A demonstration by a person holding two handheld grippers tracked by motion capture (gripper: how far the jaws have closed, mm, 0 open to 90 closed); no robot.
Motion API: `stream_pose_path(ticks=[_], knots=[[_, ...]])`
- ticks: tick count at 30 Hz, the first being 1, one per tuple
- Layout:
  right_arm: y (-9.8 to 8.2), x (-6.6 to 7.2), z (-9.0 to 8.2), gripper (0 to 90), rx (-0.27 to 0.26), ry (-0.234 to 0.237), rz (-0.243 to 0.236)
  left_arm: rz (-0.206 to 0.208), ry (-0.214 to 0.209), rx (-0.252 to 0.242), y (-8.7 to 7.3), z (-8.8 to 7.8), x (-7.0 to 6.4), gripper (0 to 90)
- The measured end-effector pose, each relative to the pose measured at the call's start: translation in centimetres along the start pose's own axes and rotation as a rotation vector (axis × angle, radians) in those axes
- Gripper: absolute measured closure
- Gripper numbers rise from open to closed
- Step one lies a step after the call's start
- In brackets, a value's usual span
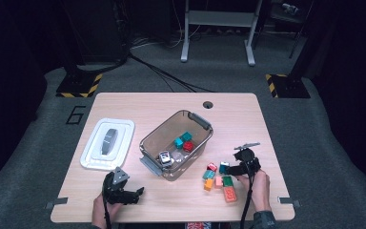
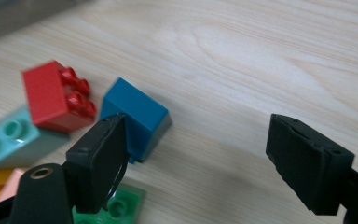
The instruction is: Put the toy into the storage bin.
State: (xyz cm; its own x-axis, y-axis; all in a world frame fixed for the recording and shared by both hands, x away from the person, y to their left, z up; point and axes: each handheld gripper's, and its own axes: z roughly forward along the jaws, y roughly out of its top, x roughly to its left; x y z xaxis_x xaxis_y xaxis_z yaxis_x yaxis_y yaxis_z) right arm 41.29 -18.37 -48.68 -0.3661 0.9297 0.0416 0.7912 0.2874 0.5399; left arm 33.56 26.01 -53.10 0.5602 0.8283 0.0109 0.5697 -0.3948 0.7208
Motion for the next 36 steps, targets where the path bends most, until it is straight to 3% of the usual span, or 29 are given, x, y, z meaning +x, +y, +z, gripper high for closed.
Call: stream_pose_path(ticks=[4,7,13,17,22,28,30,33,36], knots=[[0.2,0.5,0.0,16.7,-0.036,0.042,0.038,0.001,-0.002,0.004,0.0,0.0,0.0,4.4],[0.8,1.2,0.3,16.3,-0.044,0.052,0.029,0.001,0.0,0.0,0.0,0.0,0.0,4.4],[1.8,2.3,1.1,28.2,-0.043,0.032,0.046,0.001,-0.001,0.002,0.0,0.0,0.0,4.5],[1.7,2.3,1.2,39.6,-0.026,0.012,0.045,-0.002,-0.002,0.002,0.0,0.0,0.0,4.4],[1.3,1.8,1.2,47.7,-0.02,0.01,0.034,-0.003,-0.003,0.003,0.0,0.0,0.0,4.4],[0.9,1.6,0.7,52.8,-0.018,-0.001,0.054,0.001,-0.003,0.006,0.0,0.0,0.0,4.5],[0.7,1.4,0.6,53.6,-0.022,-0.003,0.032,-0.003,-0.001,-0.001,0.0,0.0,0.0,4.4],[0.6,1.4,0.5,53.6,-0.012,-0.014,0.048,-0.006,-0.002,-0.001,0.0,0.0,0.0,4.5],[0.5,1.3,0.4,51.8,-0.018,-0.026,0.031,0.0,0.0,0.0,0.0,0.0,0.0,4.4]])
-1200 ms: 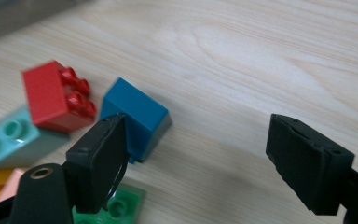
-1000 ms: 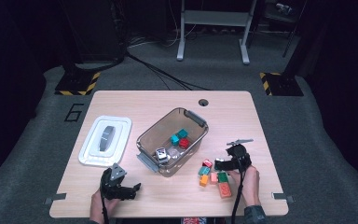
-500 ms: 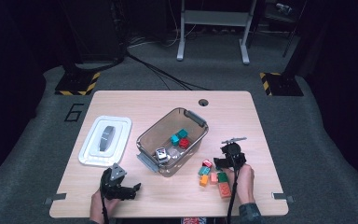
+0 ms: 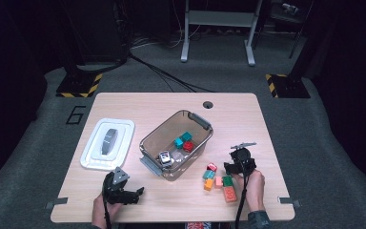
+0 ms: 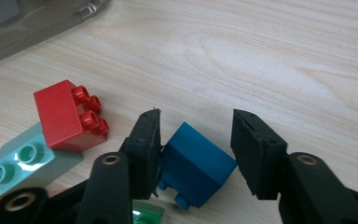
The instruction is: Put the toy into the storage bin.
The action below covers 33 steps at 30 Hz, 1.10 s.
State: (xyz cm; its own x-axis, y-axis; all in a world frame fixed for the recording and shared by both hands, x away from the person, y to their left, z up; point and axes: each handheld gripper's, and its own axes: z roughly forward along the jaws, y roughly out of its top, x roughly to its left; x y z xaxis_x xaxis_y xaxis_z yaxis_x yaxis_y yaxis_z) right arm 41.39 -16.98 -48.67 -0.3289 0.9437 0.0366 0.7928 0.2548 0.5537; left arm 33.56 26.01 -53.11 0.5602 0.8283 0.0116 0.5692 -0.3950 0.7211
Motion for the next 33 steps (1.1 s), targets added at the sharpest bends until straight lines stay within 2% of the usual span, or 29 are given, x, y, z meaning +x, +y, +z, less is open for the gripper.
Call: stream_pose_path(ticks=[2,5,6,9,11,14,15,22,25,27,30,32,33], knots=[[-0.1,0.2,-0.2,46.0,0.009,-0.004,0.026,-0.003,0.0,0.0,0.0,0.0,0.0,4.4],[-0.2,0.1,-0.3,44.6,-0.004,-0.034,0.017,0.0,-0.001,0.0,0.0,0.0,0.0,4.5],[-0.2,0.2,-0.5,44.1,-0.002,-0.034,0.036,-0.002,-0.002,0.002,0.0,0.0,0.0,4.4],[-0.3,0.1,-0.6,45.9,0.01,-0.033,0.054,-0.001,0.0,0.0,0.0,0.0,0.0,4.4],[-0.4,0.1,-0.5,51.5,0.021,-0.021,0.067,-0.001,-0.004,0.005,0.0,0.0,0.0,4.5],[-0.4,0.0,-0.4,52.3,0.023,-0.01,0.067,0.0,0.0,0.0,0.0,0.0,0.0,4.4],[-0.4,0.0,-0.5,52.6,0.035,-0.013,0.081,-0.003,-0.002,0.0,0.0,0.0,0.0,4.4],[-0.4,-0.4,-0.6,52.8,0.043,-0.03,0.031,-0.006,-0.002,-0.001,0.0,0.0,0.0,4.4],[-0.5,-0.6,-0.7,51.5,0.039,-0.032,0.03,0.0,-0.001,0.001,0.0,0.0,0.0,4.4],[-0.7,-0.8,-0.9,43.1,0.042,-0.031,0.057,-0.006,-0.002,-0.001,0.0,0.0,0.0,4.4],[-1.0,-1.2,-1.0,40.1,0.033,-0.03,0.094,-0.001,0.0,0.0,0.0,0.0,0.0,4.4],[-1.1,-1.3,-0.9,41.7,0.038,-0.022,0.111,0.0,-0.002,0.002,0.0,0.0,0.0,4.4],[-1.2,-1.4,-0.9,48.4,0.033,-0.019,0.111,-0.004,-0.002,0.0,0.0,0.0,0.0,4.4]])
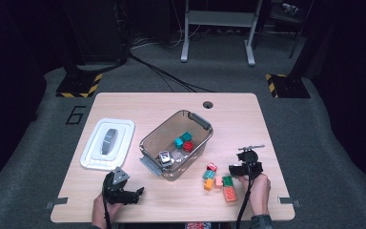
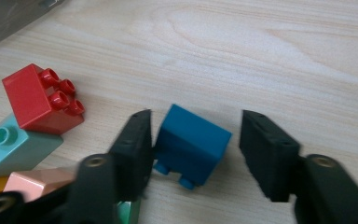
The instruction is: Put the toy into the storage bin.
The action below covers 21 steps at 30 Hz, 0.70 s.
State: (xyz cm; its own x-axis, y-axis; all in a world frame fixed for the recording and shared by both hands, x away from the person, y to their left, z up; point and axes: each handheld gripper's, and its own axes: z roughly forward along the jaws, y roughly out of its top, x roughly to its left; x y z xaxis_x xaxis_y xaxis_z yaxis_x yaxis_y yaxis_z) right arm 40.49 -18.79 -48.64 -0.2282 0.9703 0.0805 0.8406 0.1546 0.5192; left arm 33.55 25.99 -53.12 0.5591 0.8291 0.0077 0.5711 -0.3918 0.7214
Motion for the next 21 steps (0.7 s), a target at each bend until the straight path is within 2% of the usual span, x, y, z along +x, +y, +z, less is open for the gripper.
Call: stream_pose_path(ticks=[3,6,13,15,16,17,18,21], knots=[[0.0,0.1,0.0,52.3,0.009,0.0,0.012,0.004,0.0,0.003,0.0,0.0,0.0,4.4],[0.2,0.1,0.1,57.0,0.011,-0.006,-0.004,0.003,0.001,0.001,0.0,0.0,0.0,4.4],[0.5,0.2,0.2,44.5,0.021,-0.008,-0.053,0.003,0.001,0.0,0.0,0.0,0.0,4.4],[0.7,0.1,0.4,45.9,0.012,-0.012,-0.07,0.002,0.002,0.0,0.0,0.0,0.0,4.4],[0.8,0.2,0.5,48.3,0.021,-0.015,-0.053,0.0,0.0,0.0,0.0,0.0,0.0,4.4],[0.9,0.1,0.6,50.7,0.013,-0.015,-0.074,0.0,0.0,0.0,0.0,0.0,0.0,4.4],[0.9,0.2,0.6,53.2,0.02,-0.013,-0.052,0.002,0.001,0.0,0.0,0.0,0.0,4.4],[1.0,0.1,0.9,56.7,0.016,-0.018,-0.071,0.0,0.0,0.0,0.0,0.0,0.0,4.5]])
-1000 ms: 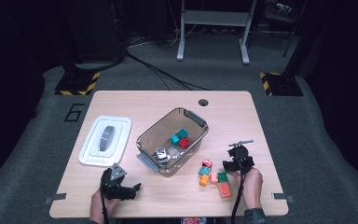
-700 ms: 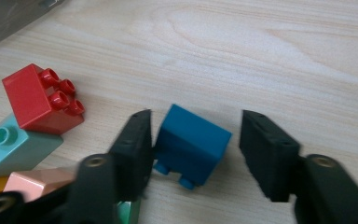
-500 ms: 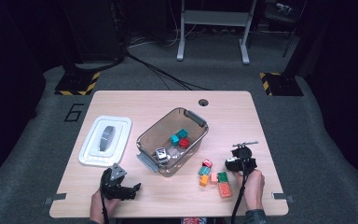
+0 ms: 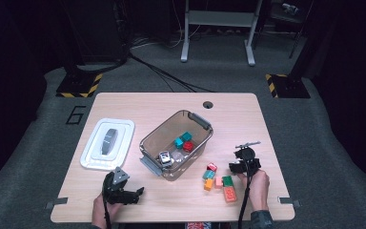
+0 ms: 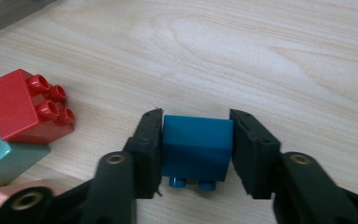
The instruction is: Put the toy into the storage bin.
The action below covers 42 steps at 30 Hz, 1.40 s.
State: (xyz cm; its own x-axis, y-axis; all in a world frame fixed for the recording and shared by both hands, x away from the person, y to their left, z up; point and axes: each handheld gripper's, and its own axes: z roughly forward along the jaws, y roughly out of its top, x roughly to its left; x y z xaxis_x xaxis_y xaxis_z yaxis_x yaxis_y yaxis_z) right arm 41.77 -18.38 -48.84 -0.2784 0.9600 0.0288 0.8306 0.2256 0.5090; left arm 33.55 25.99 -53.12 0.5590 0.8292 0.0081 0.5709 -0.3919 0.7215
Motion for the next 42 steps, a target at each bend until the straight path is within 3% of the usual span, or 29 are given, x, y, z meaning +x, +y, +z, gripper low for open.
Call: stream_pose_path(ticks=[7,10,18,21,29,42], knots=[[0.1,0.4,-0.2,58.7,-0.01,0.026,-0.002,0.0,0.001,0.0,0.0,0.0,0.0,4.4],[0.2,0.2,-0.2,58.7,-0.028,0.044,-0.024,0.004,0.001,0.001,0.0,0.0,0.0,4.4],[0.9,0.6,-1.4,58.7,-0.067,0.073,-0.021,0.002,0.001,0.001,0.0,0.0,0.0,4.4],[1.3,0.6,-1.9,58.7,-0.101,0.084,-0.054,0.003,0.0,0.003,0.0,0.0,0.0,4.4],[2.3,0.8,-3.2,58.8,-0.149,0.113,-0.058,0.002,-0.001,0.004,0.0,0.0,0.0,4.4],[4.8,1.7,-5.2,58.8,-0.199,0.119,-0.102,0.001,0.003,-0.001,0.0,0.0,0.0,4.4]])
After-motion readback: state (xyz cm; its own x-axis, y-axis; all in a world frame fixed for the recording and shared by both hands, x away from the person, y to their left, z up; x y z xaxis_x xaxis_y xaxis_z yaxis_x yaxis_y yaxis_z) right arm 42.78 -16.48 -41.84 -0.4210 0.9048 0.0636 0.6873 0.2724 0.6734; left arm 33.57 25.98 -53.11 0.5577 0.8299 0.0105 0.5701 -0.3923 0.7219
